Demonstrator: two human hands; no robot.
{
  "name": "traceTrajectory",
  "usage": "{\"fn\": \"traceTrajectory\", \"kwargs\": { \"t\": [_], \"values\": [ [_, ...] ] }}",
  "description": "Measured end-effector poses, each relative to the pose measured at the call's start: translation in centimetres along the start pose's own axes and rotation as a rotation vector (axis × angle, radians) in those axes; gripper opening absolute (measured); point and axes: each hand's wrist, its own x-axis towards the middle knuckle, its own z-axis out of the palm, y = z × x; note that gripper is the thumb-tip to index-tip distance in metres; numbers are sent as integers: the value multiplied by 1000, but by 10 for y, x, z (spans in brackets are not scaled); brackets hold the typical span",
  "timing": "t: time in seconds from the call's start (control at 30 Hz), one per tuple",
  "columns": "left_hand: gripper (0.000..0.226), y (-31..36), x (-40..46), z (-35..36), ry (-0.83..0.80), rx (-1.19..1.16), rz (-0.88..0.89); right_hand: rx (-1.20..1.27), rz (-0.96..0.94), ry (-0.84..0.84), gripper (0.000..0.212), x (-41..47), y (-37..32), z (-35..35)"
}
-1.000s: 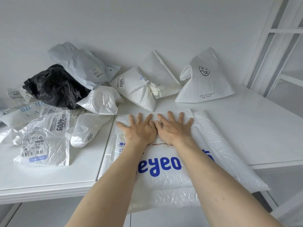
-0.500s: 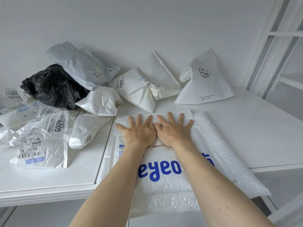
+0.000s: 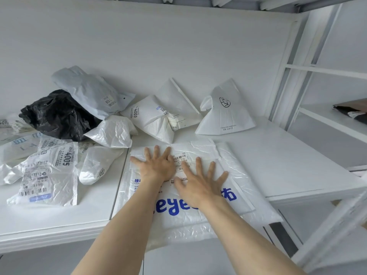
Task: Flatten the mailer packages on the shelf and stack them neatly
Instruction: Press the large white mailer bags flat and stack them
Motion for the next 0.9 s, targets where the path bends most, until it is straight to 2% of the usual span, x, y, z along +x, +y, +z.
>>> {"fn": "traceTrajectory", "kwargs": {
  "t": [0.27,0.37,0.47,0.6,0.7,0.8,0.9],
  "values": [
    [55,-1,4,6,-11,37,-9,-43,15,-6,76,2,-4,6],
    [54,-4,0,2,-50,11,19,-40,12,-61,75,3,-5,3],
    [53,-8,-5,-18,-56,-166,61,22,70,-35,66,4,7,-13],
    [55,-38,-28,-39,41,-566,-45,103,214,10,64,-5,32,-30],
    [46,-54,-51,-41,4,-803,-79,315,230,42,60,-15,45,-37],
    [41,-57,-71,-45,36,-886,-83,563,242,90,61,-19,55,-48],
    [41,-59,-89,-46,25,-877,-59,647,228,122,53,-29,63,-50]
  ]
}}
